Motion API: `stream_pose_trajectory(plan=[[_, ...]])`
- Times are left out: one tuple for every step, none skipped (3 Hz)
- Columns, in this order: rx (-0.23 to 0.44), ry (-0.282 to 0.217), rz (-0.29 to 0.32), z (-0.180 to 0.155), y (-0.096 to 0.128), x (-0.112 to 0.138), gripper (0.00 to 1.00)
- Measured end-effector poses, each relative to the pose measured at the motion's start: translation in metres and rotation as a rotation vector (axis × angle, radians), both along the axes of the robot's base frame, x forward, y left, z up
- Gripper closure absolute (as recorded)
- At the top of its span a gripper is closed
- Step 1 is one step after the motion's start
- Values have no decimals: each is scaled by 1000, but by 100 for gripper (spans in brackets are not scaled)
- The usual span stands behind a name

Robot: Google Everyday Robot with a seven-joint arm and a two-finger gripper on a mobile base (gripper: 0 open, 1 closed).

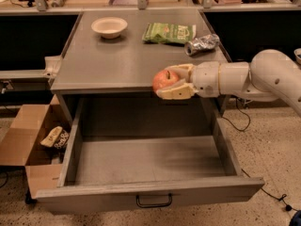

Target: Pick apple from top drawer and place on counter

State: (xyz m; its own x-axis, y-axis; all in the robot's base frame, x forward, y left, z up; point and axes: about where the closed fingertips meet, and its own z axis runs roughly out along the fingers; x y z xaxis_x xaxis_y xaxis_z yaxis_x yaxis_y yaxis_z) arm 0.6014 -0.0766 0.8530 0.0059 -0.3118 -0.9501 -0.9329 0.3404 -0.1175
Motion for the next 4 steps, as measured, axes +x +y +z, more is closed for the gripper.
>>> stream_pose_trajectory(plan=[[6,18,-109,12,-19,43,100],[-7,38,-219,24,-34,83,100],[-43,51,-268,29,-37,103,100],[-90,64,-284,29,-32,118,100]])
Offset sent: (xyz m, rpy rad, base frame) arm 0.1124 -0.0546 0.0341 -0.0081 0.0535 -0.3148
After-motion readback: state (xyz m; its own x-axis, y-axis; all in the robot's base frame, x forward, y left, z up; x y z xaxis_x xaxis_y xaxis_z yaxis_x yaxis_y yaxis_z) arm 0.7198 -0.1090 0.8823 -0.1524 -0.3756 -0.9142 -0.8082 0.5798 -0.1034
